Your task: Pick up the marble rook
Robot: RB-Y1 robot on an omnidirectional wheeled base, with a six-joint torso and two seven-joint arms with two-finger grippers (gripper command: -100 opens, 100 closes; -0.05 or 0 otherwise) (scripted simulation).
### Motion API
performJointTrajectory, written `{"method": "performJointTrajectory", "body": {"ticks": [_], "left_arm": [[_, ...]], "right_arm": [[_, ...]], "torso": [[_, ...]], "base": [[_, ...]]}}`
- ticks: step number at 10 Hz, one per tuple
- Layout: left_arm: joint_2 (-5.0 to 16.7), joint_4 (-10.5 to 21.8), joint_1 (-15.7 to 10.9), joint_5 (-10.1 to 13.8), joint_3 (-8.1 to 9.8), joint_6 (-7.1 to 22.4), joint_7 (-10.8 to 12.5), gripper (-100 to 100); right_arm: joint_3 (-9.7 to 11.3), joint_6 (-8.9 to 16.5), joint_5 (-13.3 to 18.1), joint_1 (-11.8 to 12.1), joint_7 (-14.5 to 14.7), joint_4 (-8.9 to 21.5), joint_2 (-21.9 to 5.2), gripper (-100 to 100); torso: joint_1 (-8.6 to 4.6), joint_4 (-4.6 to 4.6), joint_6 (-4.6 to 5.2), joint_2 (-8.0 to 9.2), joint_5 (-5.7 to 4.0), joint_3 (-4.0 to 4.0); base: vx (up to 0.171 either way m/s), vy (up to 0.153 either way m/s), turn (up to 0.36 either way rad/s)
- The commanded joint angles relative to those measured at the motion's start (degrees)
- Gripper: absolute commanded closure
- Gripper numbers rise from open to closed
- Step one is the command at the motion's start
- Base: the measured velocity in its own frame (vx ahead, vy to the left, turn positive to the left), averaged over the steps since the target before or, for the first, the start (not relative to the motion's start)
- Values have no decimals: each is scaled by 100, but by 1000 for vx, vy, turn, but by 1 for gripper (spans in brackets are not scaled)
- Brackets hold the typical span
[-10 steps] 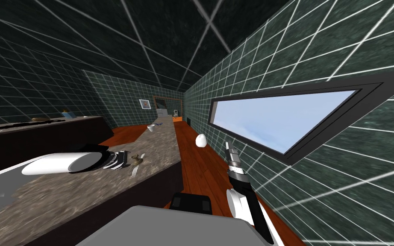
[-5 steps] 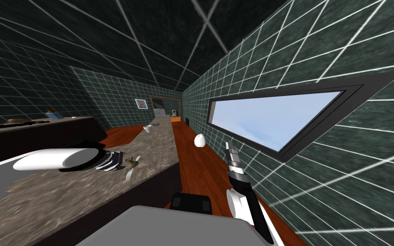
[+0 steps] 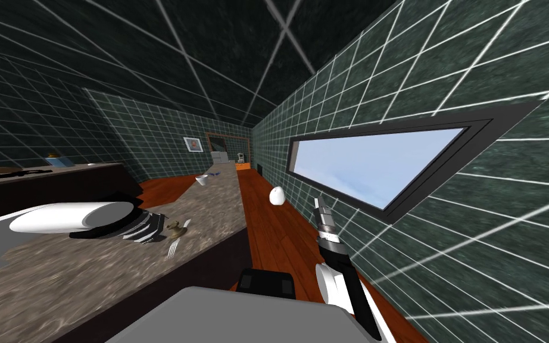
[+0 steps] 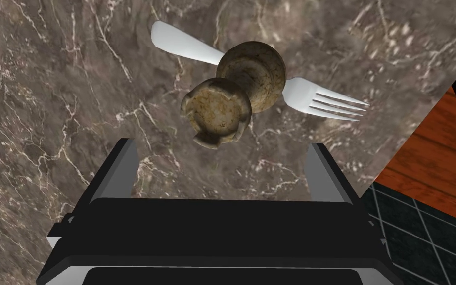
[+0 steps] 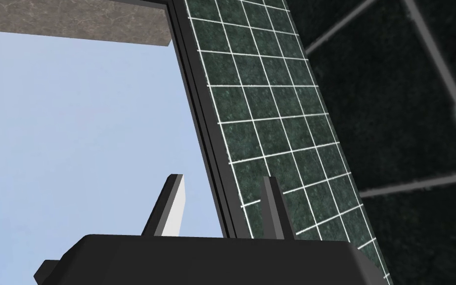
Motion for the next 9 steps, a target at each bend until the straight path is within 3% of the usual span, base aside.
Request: {"method": "performJointTrajectory", "body": {"ticks": [1,2,3,9], "left_arm": [[0,0,0,0,0,0,0,-100],[1,1,1,4,1,21,8,0],[-4,159,-28,-22,-3,-20,-12,-100],[-34,1108,-204,-173,-28,-258,-123,-100]], "right_arm": [[0,0,0,0,0,0,0,0],[0,0,0,0,0,0,0,0],[0,0,0,0,0,0,0,0],[0,0,0,-2,0,0,0,0]], "torso": [[0,0,0,0,0,0],[3,0,0,2,1,1],[5,1,0,4,1,2],[3,9,2,41,1,24]], "base": [[5,-8,-1],[0,0,0],[-33,-2,-130],[-94,-11,-213]]}}
